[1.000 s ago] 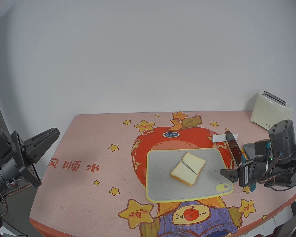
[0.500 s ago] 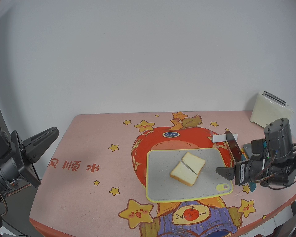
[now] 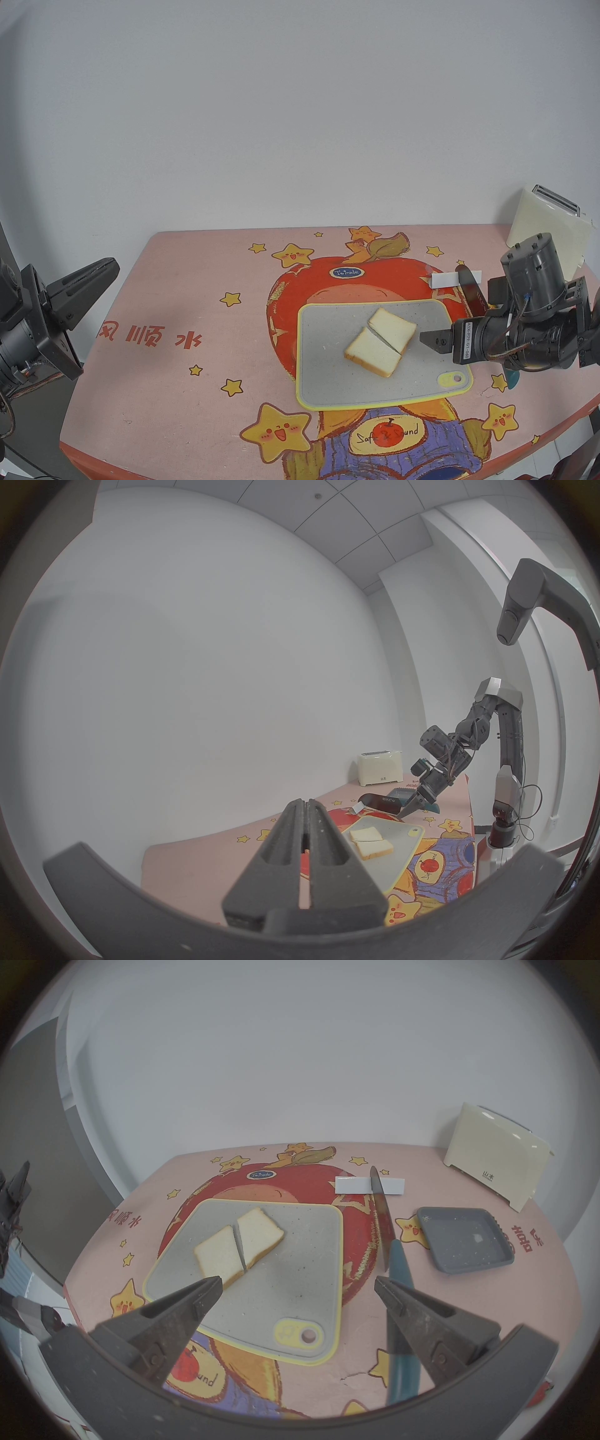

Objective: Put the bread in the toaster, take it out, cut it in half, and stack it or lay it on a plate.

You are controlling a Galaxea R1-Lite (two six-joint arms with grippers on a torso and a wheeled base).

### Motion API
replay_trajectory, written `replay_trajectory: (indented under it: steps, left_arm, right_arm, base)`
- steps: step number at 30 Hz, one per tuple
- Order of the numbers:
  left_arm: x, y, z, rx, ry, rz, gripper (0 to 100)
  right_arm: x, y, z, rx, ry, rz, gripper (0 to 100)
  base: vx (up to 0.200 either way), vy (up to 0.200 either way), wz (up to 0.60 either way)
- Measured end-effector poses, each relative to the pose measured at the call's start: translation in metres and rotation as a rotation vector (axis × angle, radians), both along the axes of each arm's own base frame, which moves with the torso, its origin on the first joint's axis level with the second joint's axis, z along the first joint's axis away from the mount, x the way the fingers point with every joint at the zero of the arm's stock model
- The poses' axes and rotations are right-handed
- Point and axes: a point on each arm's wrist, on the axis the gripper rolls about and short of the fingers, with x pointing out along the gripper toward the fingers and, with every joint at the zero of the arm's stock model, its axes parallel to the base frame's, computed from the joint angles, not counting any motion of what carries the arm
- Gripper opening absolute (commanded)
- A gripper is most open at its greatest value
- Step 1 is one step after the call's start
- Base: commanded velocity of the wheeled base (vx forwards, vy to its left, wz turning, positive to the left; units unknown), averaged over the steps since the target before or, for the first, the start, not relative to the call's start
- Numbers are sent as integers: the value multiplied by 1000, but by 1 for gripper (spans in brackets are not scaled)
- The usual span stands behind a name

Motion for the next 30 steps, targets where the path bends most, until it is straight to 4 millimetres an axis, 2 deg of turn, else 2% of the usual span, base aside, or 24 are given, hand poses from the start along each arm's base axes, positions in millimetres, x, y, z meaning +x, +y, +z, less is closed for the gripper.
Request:
replay_trajectory:
  steps: [21,30]
  left_arm:
    - [0,0,0,6,-5,1,0]
    - [0,0,-1,6,-4,0,0]
  right_arm:
    - [20,12,-13,-27,-18,-10,100]
    - [40,8,-20,-83,-9,-23,100]
  base:
    - [0,0,0]
    - [0,0,0]
